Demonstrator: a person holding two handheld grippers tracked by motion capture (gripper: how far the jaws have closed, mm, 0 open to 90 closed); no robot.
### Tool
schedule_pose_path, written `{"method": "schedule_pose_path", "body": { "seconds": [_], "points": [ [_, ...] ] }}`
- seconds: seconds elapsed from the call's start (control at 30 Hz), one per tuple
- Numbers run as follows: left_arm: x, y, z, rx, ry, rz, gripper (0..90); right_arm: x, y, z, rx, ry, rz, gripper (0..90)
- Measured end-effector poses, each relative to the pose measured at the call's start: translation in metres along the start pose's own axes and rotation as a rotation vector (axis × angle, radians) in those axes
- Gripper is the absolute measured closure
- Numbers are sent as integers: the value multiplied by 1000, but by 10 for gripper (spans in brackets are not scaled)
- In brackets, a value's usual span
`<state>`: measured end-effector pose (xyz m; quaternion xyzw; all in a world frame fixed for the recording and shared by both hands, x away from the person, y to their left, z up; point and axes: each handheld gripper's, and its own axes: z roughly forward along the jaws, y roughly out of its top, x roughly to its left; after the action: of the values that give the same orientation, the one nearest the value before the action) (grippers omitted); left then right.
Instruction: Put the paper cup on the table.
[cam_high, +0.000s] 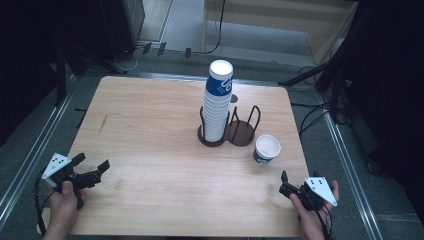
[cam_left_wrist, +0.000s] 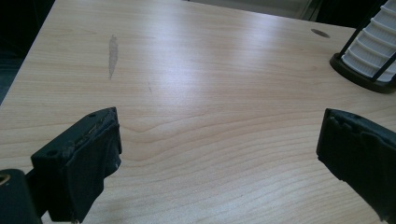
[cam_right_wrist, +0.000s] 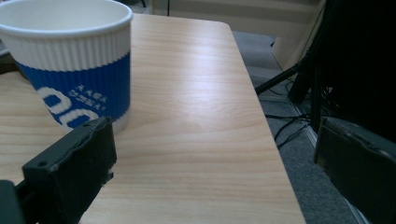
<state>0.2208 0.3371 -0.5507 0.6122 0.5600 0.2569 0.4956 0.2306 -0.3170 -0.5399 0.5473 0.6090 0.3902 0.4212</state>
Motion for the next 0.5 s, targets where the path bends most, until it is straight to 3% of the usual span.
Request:
{"method": "schedule_pose_path", "body": {
  "seconds": [0.17,0.5],
  "points": [
    [0,0,0,1,3,1,10,-7,-4,-4,48,-10,-15,0],
    [-1,0,1,4,7,6,10,-20,-10,-11,73,-3,35,0]
  ]
}}
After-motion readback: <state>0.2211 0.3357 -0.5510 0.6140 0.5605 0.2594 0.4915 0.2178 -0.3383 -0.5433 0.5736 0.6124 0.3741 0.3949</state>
